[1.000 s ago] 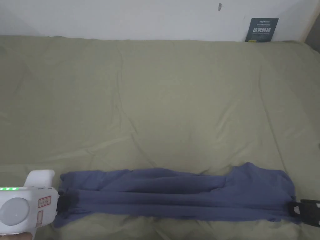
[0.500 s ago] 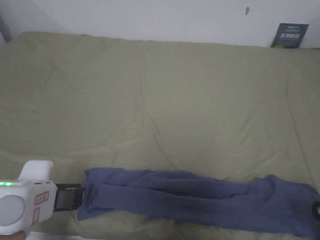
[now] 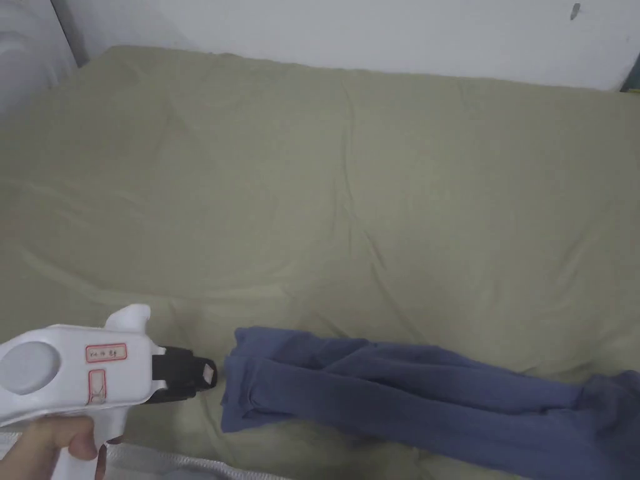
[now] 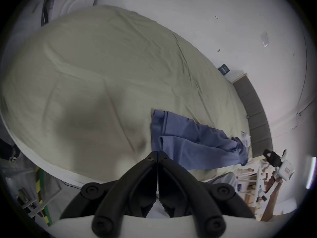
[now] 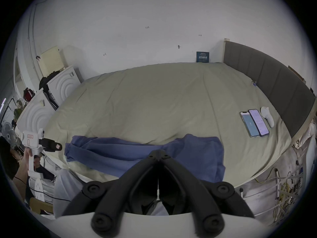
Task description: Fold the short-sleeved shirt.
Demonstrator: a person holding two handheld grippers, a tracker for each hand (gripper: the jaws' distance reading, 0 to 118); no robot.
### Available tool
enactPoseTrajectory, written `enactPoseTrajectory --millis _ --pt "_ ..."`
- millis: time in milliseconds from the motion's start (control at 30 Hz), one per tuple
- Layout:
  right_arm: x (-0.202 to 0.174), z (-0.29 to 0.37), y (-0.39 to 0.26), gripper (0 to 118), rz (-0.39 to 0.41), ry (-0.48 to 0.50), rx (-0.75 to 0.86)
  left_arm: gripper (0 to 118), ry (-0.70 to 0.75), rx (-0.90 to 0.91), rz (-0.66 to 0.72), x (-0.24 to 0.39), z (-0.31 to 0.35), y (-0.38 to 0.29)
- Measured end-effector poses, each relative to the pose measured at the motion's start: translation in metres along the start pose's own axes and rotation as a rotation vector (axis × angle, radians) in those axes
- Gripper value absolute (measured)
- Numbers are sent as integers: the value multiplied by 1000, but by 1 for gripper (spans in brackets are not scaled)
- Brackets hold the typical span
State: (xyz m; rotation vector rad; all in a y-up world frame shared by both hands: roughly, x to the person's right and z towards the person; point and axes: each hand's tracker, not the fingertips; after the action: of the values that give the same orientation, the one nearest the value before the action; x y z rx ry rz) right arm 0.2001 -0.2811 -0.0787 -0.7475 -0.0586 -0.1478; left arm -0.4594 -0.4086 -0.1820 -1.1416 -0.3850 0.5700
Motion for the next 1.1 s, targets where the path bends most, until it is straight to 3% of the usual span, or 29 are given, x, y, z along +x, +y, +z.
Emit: enactPoseTrajectory --millis 100,133,167,267,367,500,700,733,767,800,833,867,900,933,1000,1100 --pt "-7 -5 -3 1 -29 40 -26 1 -27 16 -7 -8 -13 9" --pt "-9 -8 -4 1 -32 50 -34 28 -63 20 7 -12 -19 11" --pt "-11 -10 -5 1 -32 59 -45 74 -119 16 32 -19 -27 12" --pt "-15 -15 -7 1 -19 60 -60 118 -213 -86 66 -31 -50 22" --pt "-14 -16 -9 1 -41 74 -75 118 -227 -92 85 -36 -63 19" --pt "-11 -16 -10 2 -44 74 -86 118 -469 -179 133 -50 -107 17" --pt "-3 -10 -13 2 -53 57 -97 115 -586 -195 184 -36 -155 6" --pt "-2 -8 -14 1 -56 49 -93 92 -589 -204 161 -31 -159 11" --pt "-5 -5 -14 2 -54 48 -88 46 -572 -202 149 -29 -159 11" --pt "-6 -4 -13 1 -52 50 -88 9 -488 -212 140 -28 -155 12" --pt "-5 -2 -13 1 -52 48 -84 9 -362 -218 112 -26 -147 12" --pt "-4 1 -13 1 -52 49 -76 9 -325 -192 102 -36 -150 12" --pt "-6 3 -12 2 -50 52 -69 9 -429 -209 137 -43 -159 8" --pt "-7 6 -11 1 -51 51 -65 9 -432 -173 191 -38 -152 2" --pt "-4 11 -10 2 -49 54 -46 9 -327 -141 110 -30 -133 13" --pt "-4 15 -7 2 -49 53 -26 8 -322 -146 99 -30 -123 19"
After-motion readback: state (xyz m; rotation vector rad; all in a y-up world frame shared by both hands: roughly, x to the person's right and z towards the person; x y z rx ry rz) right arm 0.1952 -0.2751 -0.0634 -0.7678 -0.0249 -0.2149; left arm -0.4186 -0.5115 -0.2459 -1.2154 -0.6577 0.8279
